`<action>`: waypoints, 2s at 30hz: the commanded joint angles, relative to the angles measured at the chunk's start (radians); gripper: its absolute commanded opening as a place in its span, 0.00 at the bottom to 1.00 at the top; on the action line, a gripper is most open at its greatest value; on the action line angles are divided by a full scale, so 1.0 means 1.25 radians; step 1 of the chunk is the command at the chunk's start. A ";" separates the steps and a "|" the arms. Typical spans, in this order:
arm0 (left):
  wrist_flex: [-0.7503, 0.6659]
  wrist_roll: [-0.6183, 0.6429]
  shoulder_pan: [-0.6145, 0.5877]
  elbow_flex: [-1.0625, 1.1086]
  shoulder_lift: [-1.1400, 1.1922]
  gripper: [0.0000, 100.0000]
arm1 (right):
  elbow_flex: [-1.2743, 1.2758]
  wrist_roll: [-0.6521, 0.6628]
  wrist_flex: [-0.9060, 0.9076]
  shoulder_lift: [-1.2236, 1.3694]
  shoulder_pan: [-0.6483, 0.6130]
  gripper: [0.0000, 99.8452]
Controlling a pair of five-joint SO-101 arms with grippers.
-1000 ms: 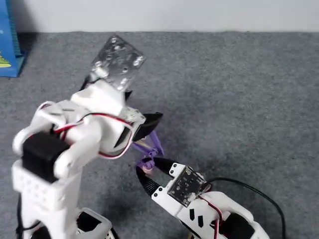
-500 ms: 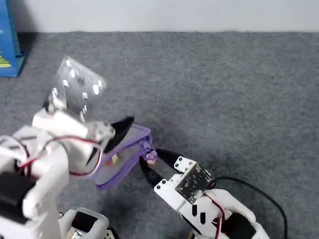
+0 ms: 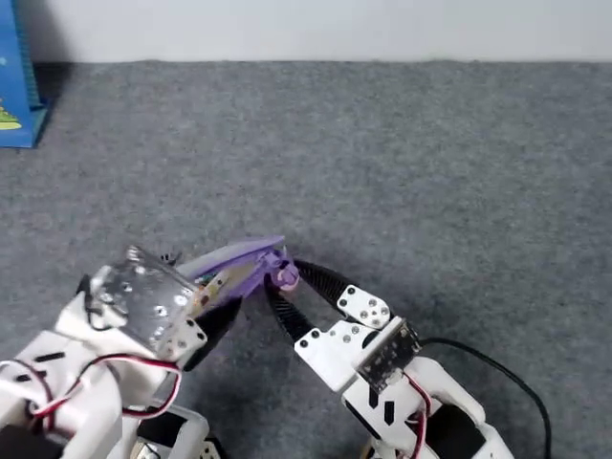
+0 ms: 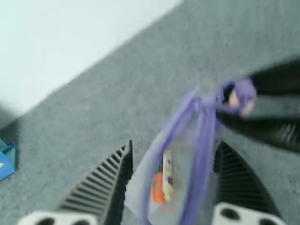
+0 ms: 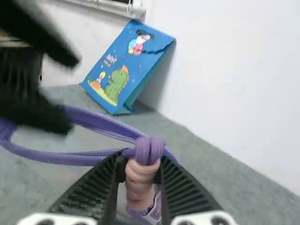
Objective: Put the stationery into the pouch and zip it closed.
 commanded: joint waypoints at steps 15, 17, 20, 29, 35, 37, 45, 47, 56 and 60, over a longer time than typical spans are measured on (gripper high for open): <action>0.016 -0.011 0.002 0.138 -0.241 0.24 | -0.010 -0.032 -0.118 0.165 0.009 0.01; 0.016 -0.010 0.002 0.109 -0.274 0.19 | -0.014 -0.053 -0.118 0.172 0.009 0.01; 0.016 -0.010 0.002 0.091 -0.302 0.12 | -0.014 -0.054 -0.118 0.176 0.009 0.01; 0.017 -0.034 0.044 0.199 -0.306 0.07 | -0.025 -0.053 -0.118 0.172 0.009 0.01; 0.017 -0.036 0.136 0.246 -0.309 0.03 | -0.063 -0.052 -0.116 0.180 0.010 0.01; 0.017 -0.036 0.155 0.252 -0.309 0.03 | -0.063 -0.052 -0.112 0.180 0.012 0.01; 0.017 -0.041 0.239 0.274 -0.297 0.02 | -0.072 -0.053 -0.112 0.171 0.057 0.01; 0.015 -0.036 0.280 0.273 -0.298 0.01 | -0.075 -0.053 -0.112 0.172 0.057 0.01; 0.015 0.056 0.383 0.169 -0.292 0.01 | -0.071 -0.056 -0.114 0.177 0.057 0.01; 0.016 0.048 0.383 0.256 -0.291 0.01 | -0.077 -0.053 -0.111 0.171 0.056 0.01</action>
